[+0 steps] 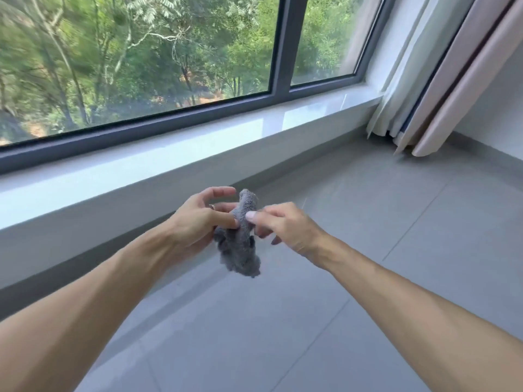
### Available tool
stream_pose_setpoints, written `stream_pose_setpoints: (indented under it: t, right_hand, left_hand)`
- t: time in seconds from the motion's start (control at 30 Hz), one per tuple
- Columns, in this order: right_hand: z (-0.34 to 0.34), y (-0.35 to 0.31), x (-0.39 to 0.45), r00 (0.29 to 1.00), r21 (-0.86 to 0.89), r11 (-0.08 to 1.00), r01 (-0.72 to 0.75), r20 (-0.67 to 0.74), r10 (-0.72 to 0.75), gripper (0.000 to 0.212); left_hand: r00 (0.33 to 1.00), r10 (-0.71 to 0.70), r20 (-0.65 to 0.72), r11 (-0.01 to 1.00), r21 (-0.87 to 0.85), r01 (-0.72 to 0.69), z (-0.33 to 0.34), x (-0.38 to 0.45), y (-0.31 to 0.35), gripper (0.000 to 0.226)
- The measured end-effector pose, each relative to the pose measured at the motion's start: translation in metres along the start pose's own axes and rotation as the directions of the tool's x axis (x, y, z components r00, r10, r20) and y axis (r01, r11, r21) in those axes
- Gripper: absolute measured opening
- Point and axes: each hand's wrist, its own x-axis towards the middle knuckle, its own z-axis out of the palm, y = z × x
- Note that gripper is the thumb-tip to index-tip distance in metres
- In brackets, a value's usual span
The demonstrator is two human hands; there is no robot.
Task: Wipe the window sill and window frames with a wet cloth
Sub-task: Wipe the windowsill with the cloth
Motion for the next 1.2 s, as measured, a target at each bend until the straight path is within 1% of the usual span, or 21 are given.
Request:
stream_pose_setpoints:
  t: [0.07,0.13,0.2,0.23,0.27,0.33,0.43,0.47,0.53,0.63,0.7,0.77,0.83,0.9,0.93,1.0,1.03,1.07,1.1,1.17,1.2]
  right_hand:
    - [0.012,-0.01,0.023,0.999,0.137,0.99,0.038,-0.024,-0.035,0.033]
    - [0.029,-0.021,0.049,0.984,0.208,0.977,0.038,0.165,-0.074,0.045]
    - [0.051,-0.031,0.075,0.944,0.196,0.98,0.041,0.314,-0.103,0.028]
    - [0.064,-0.038,0.087,0.932,0.176,0.983,0.053,0.345,-0.112,0.015]
    - [0.079,-0.047,0.1,0.925,0.155,0.985,0.08,0.356,-0.131,0.011]
    - [0.104,-0.06,0.116,0.917,0.131,0.985,0.112,0.369,-0.153,0.017]
    - [0.149,-0.091,0.128,0.835,0.126,0.982,0.138,0.519,-0.184,0.013]
    - [0.169,-0.106,0.131,0.804,0.101,0.98,0.173,0.56,-0.2,0.011]
    - [0.197,-0.125,0.133,0.789,0.035,0.969,0.245,0.573,-0.221,0.01]
    - [0.24,-0.146,0.132,0.782,-0.005,0.969,0.247,0.592,-0.196,0.009]
    - [0.261,-0.153,0.128,0.748,0.061,0.989,0.138,0.648,-0.144,0.028]
    - [0.277,-0.16,0.123,0.698,0.148,0.989,0.017,0.706,-0.118,0.054]
    - [0.287,-0.169,0.124,0.73,0.128,0.985,0.113,0.662,-0.169,0.066]
    - [0.309,-0.189,0.131,0.81,0.062,0.954,0.293,0.514,-0.282,0.067]
    - [0.319,-0.198,0.139,0.842,0.034,0.935,0.353,0.423,-0.334,0.065]
    - [0.343,-0.222,0.155,0.876,-0.062,0.906,0.419,0.291,-0.385,0.064]
    - [0.355,-0.227,0.162,0.889,-0.163,0.888,0.43,0.25,-0.384,0.065]
    - [0.362,-0.227,0.165,0.887,-0.314,0.832,0.457,0.229,-0.401,0.063]
    - [0.373,-0.221,0.165,0.865,-0.467,0.729,0.501,0.233,-0.445,0.059]
    - [0.391,-0.198,0.158,0.76,-0.577,0.505,0.641,0.384,-0.525,0.045]
    - [0.4,-0.186,0.156,0.697,-0.562,0.42,0.712,0.497,-0.517,0.041]
  left_hand:
    - [0.999,-0.001,0.038,0.999,-0.052,0.003,-0.022,-0.009,0.007,0.065]
    - [1.0,0.003,0.001,1.0,-0.02,-0.003,-0.046,-0.021,0.012,0.067]
    - [0.992,0.007,-0.122,0.998,0.061,0.001,-0.07,-0.033,0.016,0.069]
    - [0.978,0.024,-0.208,0.993,0.118,0.001,-0.082,-0.039,0.018,0.069]
    - [0.951,0.043,-0.306,0.984,0.179,0.013,-0.096,-0.048,0.019,0.068]
    - [0.888,0.067,-0.455,0.948,0.307,0.086,-0.118,-0.064,0.018,0.065]
    - [0.812,0.055,-0.58,0.873,0.423,0.244,-0.153,-0.097,0.013,0.062]
    - [0.777,0.051,-0.627,0.864,0.418,0.28,-0.168,-0.112,0.013,0.058]
    - [0.741,0.055,-0.67,0.882,0.38,0.279,-0.188,-0.132,0.011,0.052]
    - [0.704,0.08,-0.706,0.946,0.276,0.17,-0.212,-0.163,-0.001,0.049]
    - [0.674,0.121,-0.729,0.969,0.236,0.081,-0.224,-0.179,-0.006,0.044]
    - [0.606,0.174,-0.776,0.967,0.25,0.044,-0.24,-0.191,-0.012,0.035]
    - [0.523,0.239,-0.818,0.951,0.306,0.045,-0.257,-0.194,-0.013,0.026]
    - [0.446,0.324,-0.834,0.92,0.387,0.055,-0.281,-0.197,-0.007,0.02]
    - [0.436,0.358,-0.826,0.904,0.423,0.058,-0.291,-0.194,0.0,0.022]
    - [0.472,0.388,-0.791,0.849,0.506,0.15,-0.314,-0.187,0.013,0.037]
    - [0.509,0.381,-0.772,0.772,0.569,0.285,-0.326,-0.182,0.015,0.047]
    - [0.542,0.36,-0.759,0.653,0.62,0.434,-0.334,-0.177,0.012,0.051]
    - [0.582,0.331,-0.743,0.524,0.658,0.542,-0.344,-0.174,0.005,0.049]
    - [0.663,0.257,-0.703,0.326,0.709,0.625,-0.355,-0.173,-0.017,0.045]
    - [0.693,0.232,-0.682,0.282,0.729,0.624,-0.362,-0.175,-0.028,0.048]
